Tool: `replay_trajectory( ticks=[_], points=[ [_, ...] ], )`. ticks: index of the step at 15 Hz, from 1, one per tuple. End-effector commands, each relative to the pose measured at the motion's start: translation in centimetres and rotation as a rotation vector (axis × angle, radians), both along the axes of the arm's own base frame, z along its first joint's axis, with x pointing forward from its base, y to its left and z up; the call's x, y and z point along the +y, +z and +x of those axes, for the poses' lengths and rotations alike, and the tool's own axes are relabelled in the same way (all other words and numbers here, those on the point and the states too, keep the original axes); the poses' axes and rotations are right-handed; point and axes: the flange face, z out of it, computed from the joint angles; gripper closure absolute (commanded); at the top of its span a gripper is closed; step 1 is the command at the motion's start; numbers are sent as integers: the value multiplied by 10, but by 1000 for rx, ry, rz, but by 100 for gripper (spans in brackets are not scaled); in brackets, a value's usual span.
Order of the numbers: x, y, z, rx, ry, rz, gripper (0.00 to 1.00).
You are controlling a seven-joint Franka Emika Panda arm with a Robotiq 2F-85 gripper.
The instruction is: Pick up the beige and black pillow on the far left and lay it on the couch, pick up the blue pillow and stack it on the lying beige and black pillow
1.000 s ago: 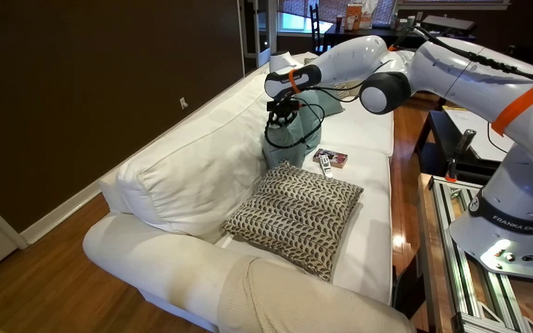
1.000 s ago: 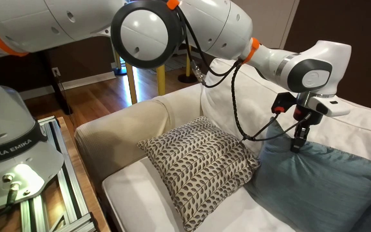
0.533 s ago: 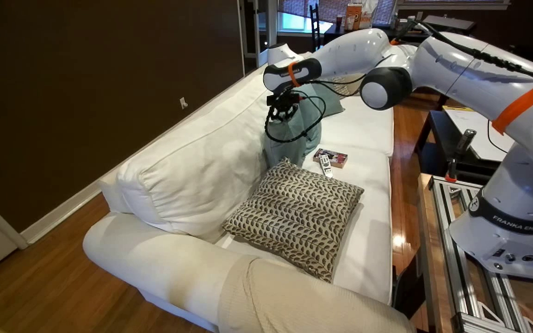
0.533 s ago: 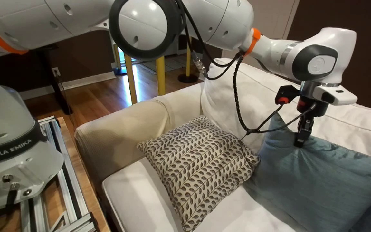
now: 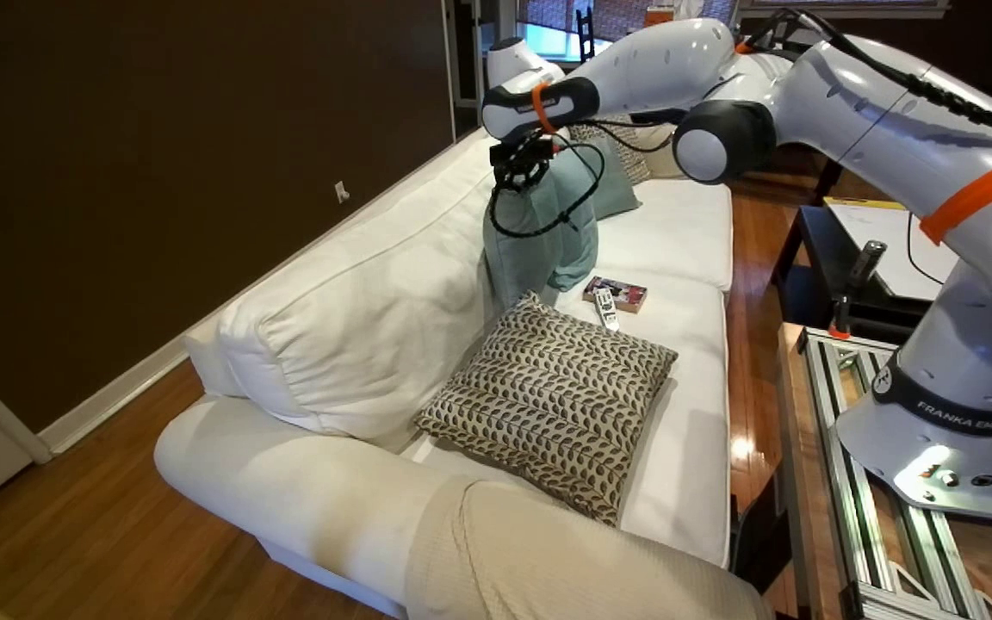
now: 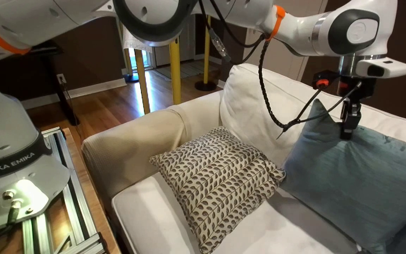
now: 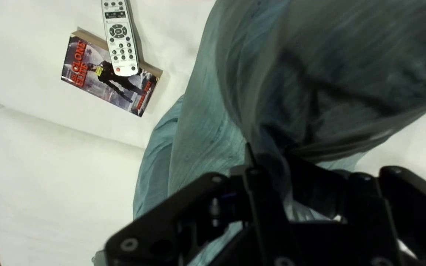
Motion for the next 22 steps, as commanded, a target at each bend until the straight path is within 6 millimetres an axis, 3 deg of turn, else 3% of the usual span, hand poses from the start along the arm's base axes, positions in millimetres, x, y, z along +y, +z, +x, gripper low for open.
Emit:
replay_trajectory(
  ticks=[1,6,10,14,18,22],
  points=[
    [15,54,-1,8,28,0,97],
    [45,105,-9,61,79,79,97],
    [80,143,-18,108,158,169,97],
    [127,158,-31,199,200,266,97],
    [179,156,-45,288,229,400,97],
    [211,157,-65,392,140,465,97]
  ],
)
